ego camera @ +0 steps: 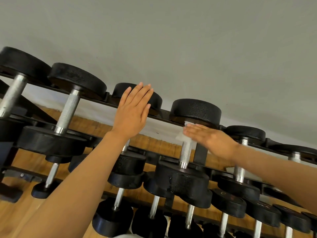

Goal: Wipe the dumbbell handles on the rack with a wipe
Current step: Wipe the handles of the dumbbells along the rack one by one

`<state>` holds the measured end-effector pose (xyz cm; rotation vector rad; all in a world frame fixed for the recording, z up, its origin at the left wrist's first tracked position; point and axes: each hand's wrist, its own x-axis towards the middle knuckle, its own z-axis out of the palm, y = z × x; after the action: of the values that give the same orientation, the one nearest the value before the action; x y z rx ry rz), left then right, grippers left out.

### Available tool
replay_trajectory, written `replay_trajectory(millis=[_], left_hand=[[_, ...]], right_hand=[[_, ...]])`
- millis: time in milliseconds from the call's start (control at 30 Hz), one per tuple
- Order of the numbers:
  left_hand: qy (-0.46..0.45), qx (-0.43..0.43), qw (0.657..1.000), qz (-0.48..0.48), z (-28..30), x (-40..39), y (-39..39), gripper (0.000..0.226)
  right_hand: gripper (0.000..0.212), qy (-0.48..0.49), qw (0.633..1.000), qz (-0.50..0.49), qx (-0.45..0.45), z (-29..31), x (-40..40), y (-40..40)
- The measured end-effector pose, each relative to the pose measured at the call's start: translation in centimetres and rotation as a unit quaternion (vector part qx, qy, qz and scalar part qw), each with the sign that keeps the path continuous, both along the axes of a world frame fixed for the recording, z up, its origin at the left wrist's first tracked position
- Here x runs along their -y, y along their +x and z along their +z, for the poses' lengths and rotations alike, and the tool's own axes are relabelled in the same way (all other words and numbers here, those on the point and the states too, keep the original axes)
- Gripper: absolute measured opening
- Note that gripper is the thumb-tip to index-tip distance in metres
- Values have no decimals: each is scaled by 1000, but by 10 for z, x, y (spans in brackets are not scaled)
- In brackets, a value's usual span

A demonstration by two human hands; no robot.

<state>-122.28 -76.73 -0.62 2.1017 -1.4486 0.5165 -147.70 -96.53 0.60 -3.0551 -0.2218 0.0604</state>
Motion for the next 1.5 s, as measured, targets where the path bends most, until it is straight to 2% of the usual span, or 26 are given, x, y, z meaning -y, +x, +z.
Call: replay_trajectory(millis=[67,133,267,367,500,633,767,833,900,967,1067,1133,1200,1367,1433,1500], left_hand=[[1,-3,1000,-1,1,0,1,48],[2,-6,1000,0,1,0,0,48],[-2,-9,1000,-2,1,-1,0,47],[-2,-9,1000,-2,1,0,0,48],[2,-8,1000,-5,1,-1,0,47],[10,-11,1000,-2,3,-1,0,47],[18,-15,1000,0,4,-2,-1,48],[25,-13,1000,2,4,-3,-1,48],[30,-12,999,5,4,-2,-1,48],[34,-11,999,7,5,-3,-1,48],[37,-14,999,11,7,-3,-2,49],[42,-16,999,13,8,-4,-3,49],[45,-20,999,17,9,-3,-4,49],[56,-28,998,30,9,-3,-6,49],[64,-29,997,34,9,-3,-8,50],[73,-30,996,37,10,-4,-8,50]], right_hand=[[105,0,999,-38,13,-6,0,2],[98,37,999,-34,12,-18,-14,-10],[75,111,986,93,-80,-28,-36,-35],[77,78,986,124,-78,-23,-21,-27],[96,54,997,-33,33,-12,0,-4],[91,69,992,-86,69,-28,-22,-6],[65,121,991,53,-3,-42,-35,-34],[68,85,991,106,-16,-43,-26,-36],[55,21,992,119,30,-43,-18,-27],[40,-10,994,55,94,-38,-13,-11],[47,-27,989,-62,133,-36,-15,2],[50,-14,986,-99,136,-44,-26,-3],[50,-8,988,-71,133,-54,-34,-16],[43,-30,989,68,124,-60,-19,-25],[42,-47,987,35,151,-56,-9,-13],[44,-41,984,-50,164,-50,-7,-4]])
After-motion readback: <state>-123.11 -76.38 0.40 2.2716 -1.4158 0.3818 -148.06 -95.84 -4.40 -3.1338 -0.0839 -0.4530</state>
